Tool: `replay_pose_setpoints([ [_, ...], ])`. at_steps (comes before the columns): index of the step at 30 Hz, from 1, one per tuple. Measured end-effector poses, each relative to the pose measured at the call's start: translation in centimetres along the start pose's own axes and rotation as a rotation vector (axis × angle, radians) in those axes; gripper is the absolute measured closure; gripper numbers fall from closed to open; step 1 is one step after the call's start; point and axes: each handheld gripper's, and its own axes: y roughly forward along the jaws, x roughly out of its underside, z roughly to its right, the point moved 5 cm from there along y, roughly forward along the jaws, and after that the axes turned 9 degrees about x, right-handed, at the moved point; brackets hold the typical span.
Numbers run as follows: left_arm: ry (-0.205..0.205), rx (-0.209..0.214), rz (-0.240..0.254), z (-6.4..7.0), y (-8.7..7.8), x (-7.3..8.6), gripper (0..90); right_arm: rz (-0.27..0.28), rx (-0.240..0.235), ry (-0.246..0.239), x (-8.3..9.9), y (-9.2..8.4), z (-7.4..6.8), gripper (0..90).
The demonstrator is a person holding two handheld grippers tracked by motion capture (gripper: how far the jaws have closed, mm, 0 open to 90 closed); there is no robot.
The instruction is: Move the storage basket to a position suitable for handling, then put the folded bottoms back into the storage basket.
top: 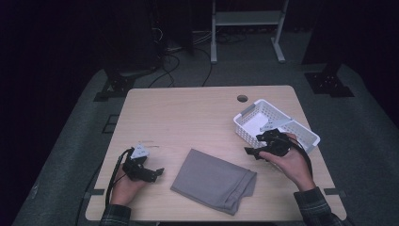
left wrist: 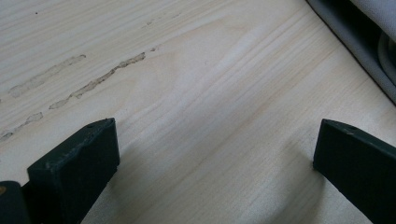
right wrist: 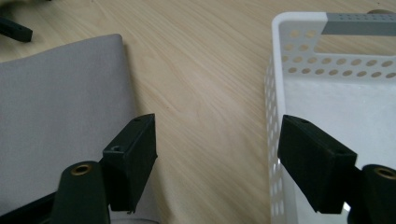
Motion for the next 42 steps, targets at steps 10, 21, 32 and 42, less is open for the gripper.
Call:
replay_pose_setpoints([
  [10, 0.003, 0.003, 0.001, 0.0, 0.0, 0.0, 0.0, 0.015, -0.028, -0.035, -0.7, 0.4, -1.4, 26.1],
  [21, 0.002, 0.005, -0.002, 0.1, 0.0, 0.0, 0.0, 0.014, -0.068, -0.070, -1.3, 0.9, -3.3, 25.6],
  [32, 0.005, 0.004, -0.002, 0.1, 0.0, 0.0, 0.0, 0.003, -0.132, -0.132, -1.9, 2.5, -6.3, 24.6],
  [42, 0.005, 0.006, -0.002, 0.1, 0.0, 0.0, 0.0, -0.013, -0.184, -0.154, -2.3, 4.0, -8.1, 23.6],
])
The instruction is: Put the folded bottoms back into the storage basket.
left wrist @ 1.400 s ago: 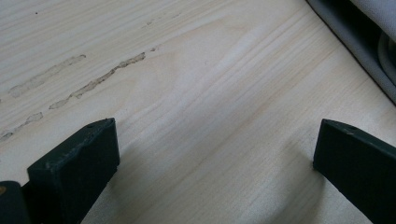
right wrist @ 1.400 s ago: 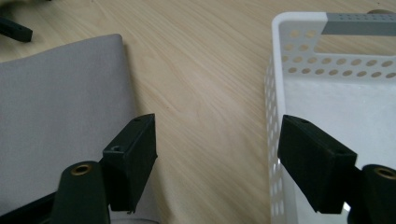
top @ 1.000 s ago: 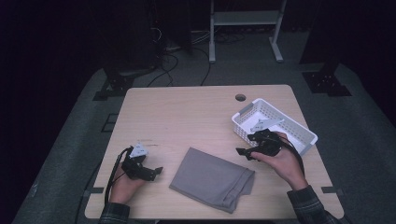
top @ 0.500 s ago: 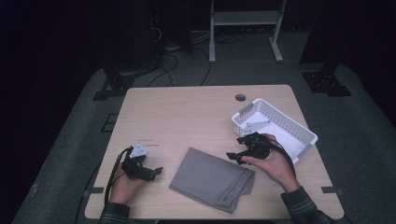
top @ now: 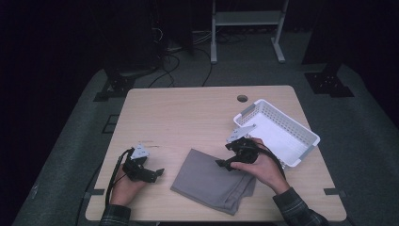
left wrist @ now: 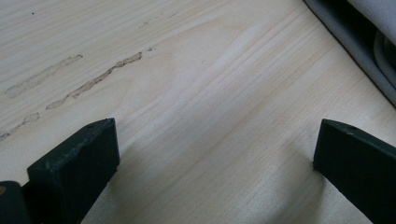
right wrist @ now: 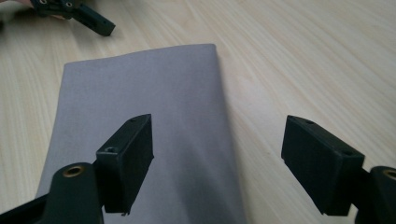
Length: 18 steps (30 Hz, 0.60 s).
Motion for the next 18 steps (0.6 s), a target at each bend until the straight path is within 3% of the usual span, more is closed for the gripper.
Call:
replay_pose_setpoints([
  [18, 0.004, 0.004, -0.002, 0.0, 0.0, 0.0, 0.0, -0.070, -0.028, -0.005, 1.1, 2.6, -1.1, 13.2],
])
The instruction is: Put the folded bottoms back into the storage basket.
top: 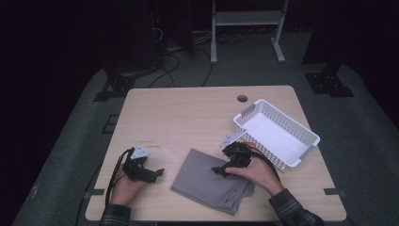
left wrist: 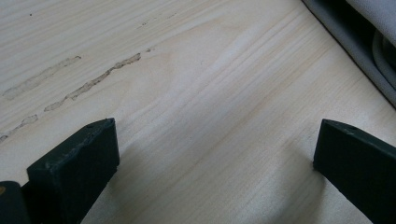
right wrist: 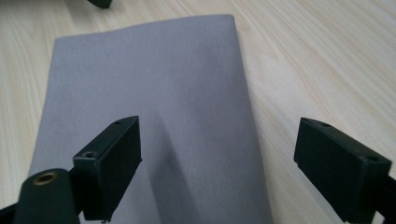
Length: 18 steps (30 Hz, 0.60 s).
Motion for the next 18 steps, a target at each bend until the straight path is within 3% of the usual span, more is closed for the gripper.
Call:
replay_pose_setpoints([
  [7, -0.003, -0.002, -0.002, 0.0, 0.0, 0.0, 0.0, -0.035, 0.011, -0.006, 0.6, 1.3, -0.1, 13.2],
  [18, -0.007, -0.005, 0.002, 0.0, 0.0, 0.0, 0.0, -0.060, -0.023, -0.014, 1.4, 2.8, -0.9, 12.5],
])
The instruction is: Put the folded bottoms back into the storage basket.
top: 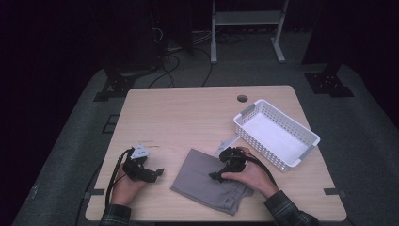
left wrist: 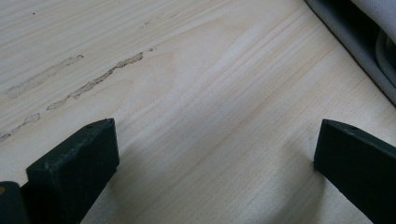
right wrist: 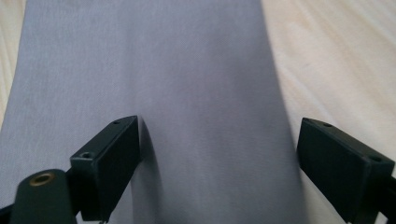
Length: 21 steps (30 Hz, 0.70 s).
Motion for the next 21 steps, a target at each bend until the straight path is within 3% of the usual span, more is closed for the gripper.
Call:
replay_pose_setpoints([
  [7, 0.001, 0.000, 0.000, 0.0, 0.0, 0.0, 0.0, -0.029, 0.005, -0.055, 0.2, 0.6, -0.9, 9.0],
  [14, 0.002, 0.001, -0.003, 0.0, 0.0, 0.0, 0.0, -0.046, 0.026, -0.062, 0.3, 0.6, -1.2, 9.0],
  [18, 0.002, 0.001, -0.003, 0.0, 0.0, 0.0, 0.0, -0.046, 0.026, -0.065, 0.3, 0.5, -1.3, 13.1],
  [19, 0.003, 0.001, -0.003, 0.0, 0.0, 0.0, 0.0, -0.049, 0.027, -0.071, 0.3, 0.3, -1.3, 18.6],
  [20, 0.003, 0.001, -0.003, 0.0, 0.0, 0.0, 0.0, -0.049, 0.027, -0.071, 0.3, 0.3, -1.3, 18.6],
  [21, 0.003, 0.002, -0.002, 0.0, 0.0, 0.0, 0.0, -0.048, 0.020, -0.068, 0.3, 0.1, -1.4, 26.2],
])
